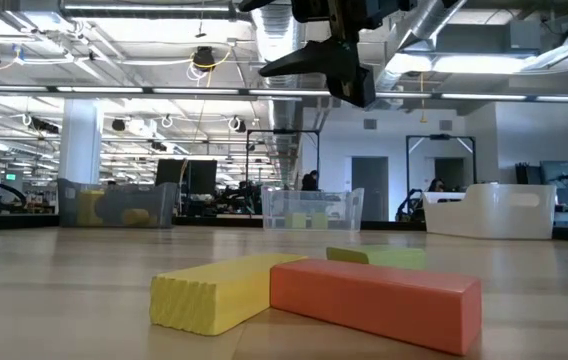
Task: Sort & place blocks by color
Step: Put the yellow block into the black bin
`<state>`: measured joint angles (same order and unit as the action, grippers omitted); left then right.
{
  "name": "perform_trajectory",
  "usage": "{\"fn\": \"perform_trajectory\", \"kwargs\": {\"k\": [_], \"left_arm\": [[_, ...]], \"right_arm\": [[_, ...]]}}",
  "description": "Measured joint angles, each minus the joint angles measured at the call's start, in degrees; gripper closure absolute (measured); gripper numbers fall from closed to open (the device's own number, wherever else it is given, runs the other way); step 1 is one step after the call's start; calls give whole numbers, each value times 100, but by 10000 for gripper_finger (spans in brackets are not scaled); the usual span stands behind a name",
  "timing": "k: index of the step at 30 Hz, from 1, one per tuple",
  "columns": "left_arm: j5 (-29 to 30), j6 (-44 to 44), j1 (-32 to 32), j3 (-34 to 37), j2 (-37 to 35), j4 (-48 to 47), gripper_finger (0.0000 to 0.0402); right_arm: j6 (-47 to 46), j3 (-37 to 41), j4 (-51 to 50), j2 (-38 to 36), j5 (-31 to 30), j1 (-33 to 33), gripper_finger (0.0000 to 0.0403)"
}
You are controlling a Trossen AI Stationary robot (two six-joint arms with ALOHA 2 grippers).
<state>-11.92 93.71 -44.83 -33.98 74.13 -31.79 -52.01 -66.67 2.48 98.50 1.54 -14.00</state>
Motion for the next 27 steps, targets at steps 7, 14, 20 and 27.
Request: {"fn": "perform_trajectory", "kwargs": {"k": [7, 14, 20, 27], "left_arm": [[-241, 1083, -538, -2, 363, 985, 134], [-11, 1638, -780, -23, 955, 1507, 134], [67, 1710, -818, -42, 1097, 1566, 141], [120, 1606, -825, -35, 1101, 1396, 215]], "right_arm": [[17, 0, -72, 0, 4, -33, 148], [111, 0, -98, 0, 2, -11, 148], [138, 0, -135, 0, 0, 26, 148], [144, 0, -180, 0, 0, 37, 148]]}}
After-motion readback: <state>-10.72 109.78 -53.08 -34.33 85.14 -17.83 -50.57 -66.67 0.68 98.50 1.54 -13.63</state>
